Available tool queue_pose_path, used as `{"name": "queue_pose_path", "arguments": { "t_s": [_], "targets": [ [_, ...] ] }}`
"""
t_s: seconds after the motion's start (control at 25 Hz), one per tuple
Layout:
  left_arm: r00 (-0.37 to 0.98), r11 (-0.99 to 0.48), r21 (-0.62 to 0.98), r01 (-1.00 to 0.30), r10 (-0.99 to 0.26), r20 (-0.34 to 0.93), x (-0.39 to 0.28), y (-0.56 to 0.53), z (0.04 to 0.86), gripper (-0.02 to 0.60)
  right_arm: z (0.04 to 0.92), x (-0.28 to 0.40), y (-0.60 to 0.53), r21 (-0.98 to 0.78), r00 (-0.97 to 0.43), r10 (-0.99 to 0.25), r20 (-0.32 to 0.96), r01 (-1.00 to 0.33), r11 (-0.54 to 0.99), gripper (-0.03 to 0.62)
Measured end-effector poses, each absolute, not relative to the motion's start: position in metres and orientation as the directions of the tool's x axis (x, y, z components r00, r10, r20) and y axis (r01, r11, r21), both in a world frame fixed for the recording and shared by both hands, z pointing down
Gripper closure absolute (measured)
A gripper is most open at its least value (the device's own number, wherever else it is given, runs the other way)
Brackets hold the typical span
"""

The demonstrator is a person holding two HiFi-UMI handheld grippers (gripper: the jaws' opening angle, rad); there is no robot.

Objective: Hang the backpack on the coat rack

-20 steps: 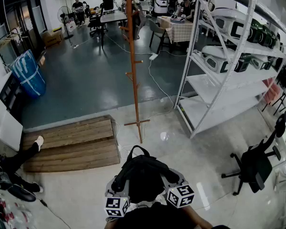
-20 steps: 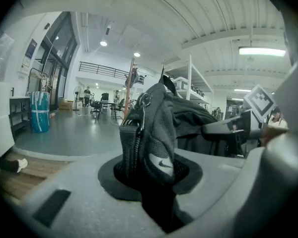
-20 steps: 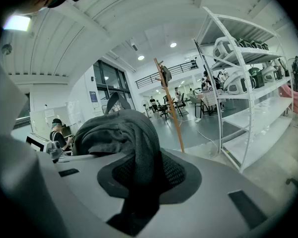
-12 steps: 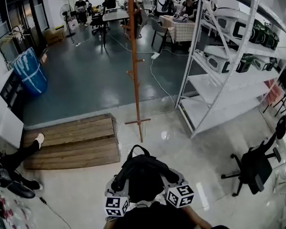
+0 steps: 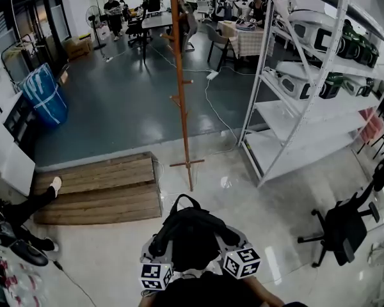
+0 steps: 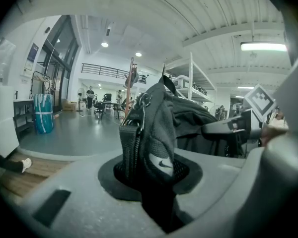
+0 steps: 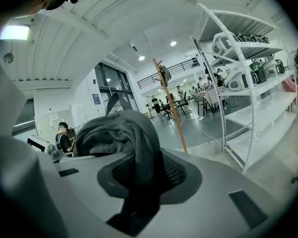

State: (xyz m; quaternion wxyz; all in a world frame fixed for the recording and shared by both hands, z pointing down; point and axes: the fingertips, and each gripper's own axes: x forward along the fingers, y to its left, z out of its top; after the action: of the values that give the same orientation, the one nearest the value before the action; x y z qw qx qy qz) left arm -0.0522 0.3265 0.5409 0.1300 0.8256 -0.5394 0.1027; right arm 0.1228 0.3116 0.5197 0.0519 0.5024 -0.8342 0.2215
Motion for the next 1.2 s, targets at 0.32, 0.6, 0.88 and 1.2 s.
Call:
{"name": "queue_pose_path", "arguments": {
  "t_s": [0.32,0.6,0.88,1.2],
  "targets": [
    [0.359,-0.344,0.103,-0.933,-0.881,0.307,-0.026,0.327,0.534,0.474,0.514,0.148,0.305,-0.32,-0.535,-0.789,0.301,-0.836,0.445,0.503],
    [0.345,-0.324,0.118,-0.938,-0.885,0.313,-0.005,0.317,0.533,0.474,0.51,0.167,0.29,-0.318,-0.546,-0.783,0.297,-0.83,0.458,0.503],
    [0.352,-0.326,0.134,-0.936,-0.88,0.319,-0.005,0.288,0.54,0.474,0.515,0.167,0.262,-0.318,-0.532,-0.791,0.302,-0.839,0.443,0.503],
    [0.393,-0.364,0.15,-0.919,-0.865,0.313,-0.016,0.228,0.55,0.474,0.52,0.156,0.21,-0.308,-0.498,-0.809,0.314,-0.859,0.409,0.503]
  ]
}}
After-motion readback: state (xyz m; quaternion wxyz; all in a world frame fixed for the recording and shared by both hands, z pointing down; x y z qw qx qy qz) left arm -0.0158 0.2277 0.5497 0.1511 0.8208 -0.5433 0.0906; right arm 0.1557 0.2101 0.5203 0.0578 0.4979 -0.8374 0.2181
